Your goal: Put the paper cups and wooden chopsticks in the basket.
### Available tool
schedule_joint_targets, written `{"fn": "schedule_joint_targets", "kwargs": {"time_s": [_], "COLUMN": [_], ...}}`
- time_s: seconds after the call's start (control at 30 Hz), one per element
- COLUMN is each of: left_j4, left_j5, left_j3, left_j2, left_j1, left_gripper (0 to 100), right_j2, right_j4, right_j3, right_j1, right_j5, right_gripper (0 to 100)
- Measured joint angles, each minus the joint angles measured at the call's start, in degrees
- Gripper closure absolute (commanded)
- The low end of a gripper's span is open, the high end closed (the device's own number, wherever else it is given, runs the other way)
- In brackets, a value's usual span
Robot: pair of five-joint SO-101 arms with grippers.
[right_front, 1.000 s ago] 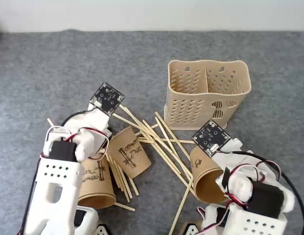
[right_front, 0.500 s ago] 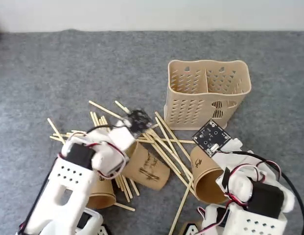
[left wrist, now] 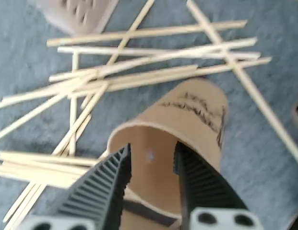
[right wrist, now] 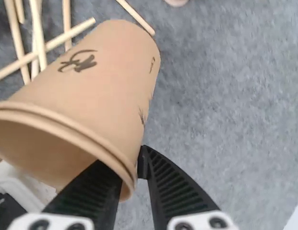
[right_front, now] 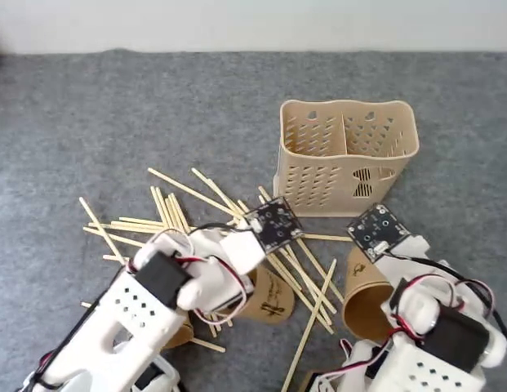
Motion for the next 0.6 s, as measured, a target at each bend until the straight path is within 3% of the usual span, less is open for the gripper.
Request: {"fn": "schedule_joint_targets", "kwargs": {"time_s": [0.17,0.6], "left_j4": [-4.0,-5.1], "left_j5": [2.9,5.8], "left_j3": [0.0,-2.7], "left_j2": [0.0,0.0], "left_j1": [4.4,4.9], "left_gripper": [85,85], "right_j2": [0.0,0.0], "right_j4": [0.0,0.0], "right_j3": [0.0,-0.2], "right_j1": [3.3,4.6], "right_j5": [0.4,0.1], "right_gripper": [98.9,98.9]}}
